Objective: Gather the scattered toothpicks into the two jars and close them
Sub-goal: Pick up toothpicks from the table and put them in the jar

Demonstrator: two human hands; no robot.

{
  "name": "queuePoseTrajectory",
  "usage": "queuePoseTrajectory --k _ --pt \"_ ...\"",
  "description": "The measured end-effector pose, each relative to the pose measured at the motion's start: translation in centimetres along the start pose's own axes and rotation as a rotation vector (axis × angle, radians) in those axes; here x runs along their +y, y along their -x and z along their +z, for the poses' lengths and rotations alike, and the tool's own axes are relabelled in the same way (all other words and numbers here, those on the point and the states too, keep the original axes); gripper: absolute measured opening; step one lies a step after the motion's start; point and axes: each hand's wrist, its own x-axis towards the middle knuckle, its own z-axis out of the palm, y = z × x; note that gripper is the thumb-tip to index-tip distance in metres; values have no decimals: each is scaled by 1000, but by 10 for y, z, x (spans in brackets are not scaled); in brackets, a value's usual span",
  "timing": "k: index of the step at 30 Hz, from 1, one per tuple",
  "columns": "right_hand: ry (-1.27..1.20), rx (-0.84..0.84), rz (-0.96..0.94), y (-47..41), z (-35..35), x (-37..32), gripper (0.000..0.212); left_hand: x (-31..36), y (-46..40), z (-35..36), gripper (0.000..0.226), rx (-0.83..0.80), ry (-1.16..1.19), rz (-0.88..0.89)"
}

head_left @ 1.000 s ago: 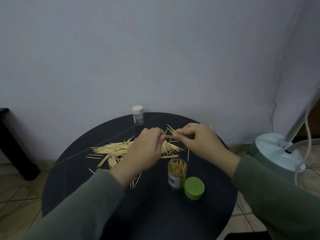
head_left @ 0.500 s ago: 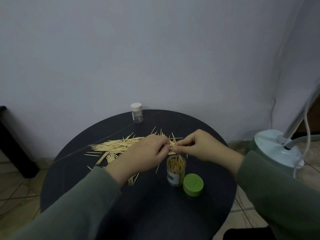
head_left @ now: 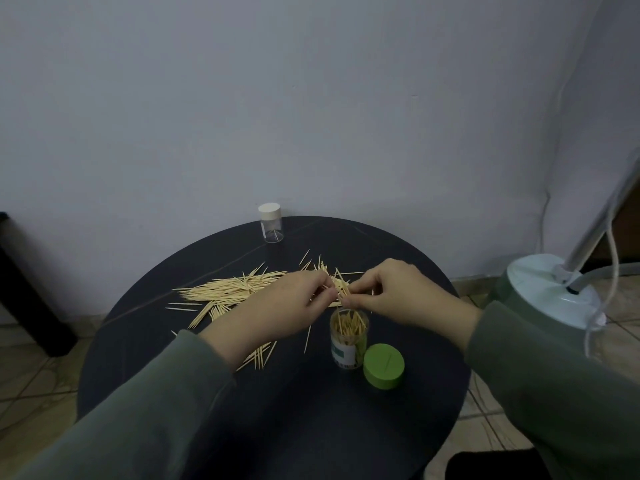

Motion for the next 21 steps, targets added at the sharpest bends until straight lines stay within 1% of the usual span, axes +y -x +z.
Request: queuePoseTrajectory --k 2,4,9,12,15,18,21 --pt "52 -12 -19 1 1 -2 25 1 -1 2 19 7 -47 16" --pt "72 -18 -30 0 2 -1 24 1 -1 3 20 23 -32 27" --pt "-69 -18 -27 -2 3 6 14 1 -1 3 16 57 51 83" --pt "-106 -44 -9 -1 1 7 16 0 0 2 18 93 187 78" --pt "-124 -77 -2 -1 0 8 20 -3 1 1 32 111 302 69" --pt "-117 -82 5 -2 -1 8 21 -8 0 -2 38 107 290 34" --pt "-120 -92 10 -2 0 9 22 -11 1 -7 28 126 250 16"
